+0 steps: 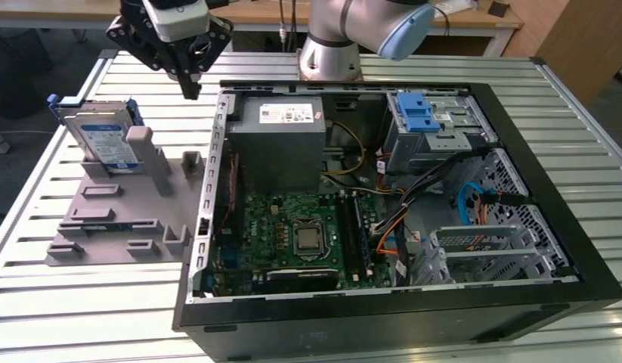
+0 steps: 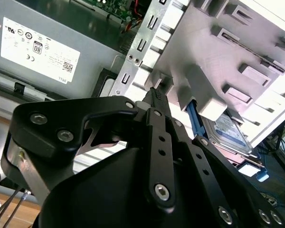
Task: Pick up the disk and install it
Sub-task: 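Reach for the disk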
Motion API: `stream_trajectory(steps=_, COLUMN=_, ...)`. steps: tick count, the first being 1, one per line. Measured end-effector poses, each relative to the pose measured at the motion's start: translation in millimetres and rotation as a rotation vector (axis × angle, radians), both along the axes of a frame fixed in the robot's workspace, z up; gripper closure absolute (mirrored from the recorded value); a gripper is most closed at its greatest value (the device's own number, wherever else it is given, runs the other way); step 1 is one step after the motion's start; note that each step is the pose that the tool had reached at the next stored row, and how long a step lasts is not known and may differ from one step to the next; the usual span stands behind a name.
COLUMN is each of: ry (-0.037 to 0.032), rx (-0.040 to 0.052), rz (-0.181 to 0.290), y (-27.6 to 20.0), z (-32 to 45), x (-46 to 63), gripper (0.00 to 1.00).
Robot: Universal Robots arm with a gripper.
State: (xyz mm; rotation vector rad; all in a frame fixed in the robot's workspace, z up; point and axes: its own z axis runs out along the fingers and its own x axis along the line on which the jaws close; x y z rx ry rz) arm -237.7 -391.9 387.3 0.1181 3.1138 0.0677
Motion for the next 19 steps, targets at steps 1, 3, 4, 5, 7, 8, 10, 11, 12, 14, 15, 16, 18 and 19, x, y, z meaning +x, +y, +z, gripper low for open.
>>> stream_trajectory(steps=1, ry=0.0028, rx=-0.0001, rz=0.000, y=0.2, z=-0.2, x=-0.6, gripper=0.89)
stream_trajectory(steps=3, ry=0.0105, rx=-0.0001, rz=0.000, y=0.7, z=-0.9, x=-1.5, gripper=0.89)
stream_trajectory(steps=4, ry=0.0137, rx=-0.0001, rz=0.000, y=0.9, z=-1.1, x=-2.2, gripper=0.89)
stream_trajectory(steps=5, ry=0.0161, rx=-0.0001, rz=0.000, y=1.0, z=-1.3, x=-3.1, gripper=0.89)
stream_trajectory(steps=7, ry=0.0175, rx=-0.0002, rz=0.000, y=1.5, z=-1.3, x=-6.3, gripper=0.89)
stream_trajectory(steps=8, ry=0.0175, rx=-0.0001, rz=0.000, y=1.8, z=-1.4, x=-8.4, gripper=0.89)
stream_trajectory(steps=10, ry=0.0176, rx=0.0000, rz=0.000, y=2.5, z=-1.5, x=-13.0, gripper=0.89)
stream_trajectory(steps=11, ry=0.0175, rx=0.0000, rz=0.000, y=2.8, z=-1.6, x=-15.2, gripper=0.89)
stream_trajectory(steps=12, ry=0.0175, rx=0.0000, rz=0.000, y=3.1, z=-1.6, x=-17.2, gripper=0.89)
stream_trajectory(steps=14, ry=0.0176, rx=0.0000, rz=0.000, y=3.6, z=-1.7, x=-21.6, gripper=0.89)
stream_trajectory(steps=15, ry=0.0175, rx=0.0000, rz=0.000, y=3.8, z=-1.8, x=-23.9, gripper=0.89)
stream_trajectory(steps=16, ry=0.0176, rx=0.0000, rz=0.000, y=4.0, z=-1.8, x=-26.2, gripper=0.89)
stream_trajectory(steps=18, ry=0.0175, rx=0.0000, rz=0.000, y=4.5, z=-1.9, x=-30.9, gripper=0.89)
stream_trajectory(steps=19, ry=0.0176, rx=0.0000, rz=0.000, y=4.8, z=-1.9, x=-33.1, gripper=0.89)
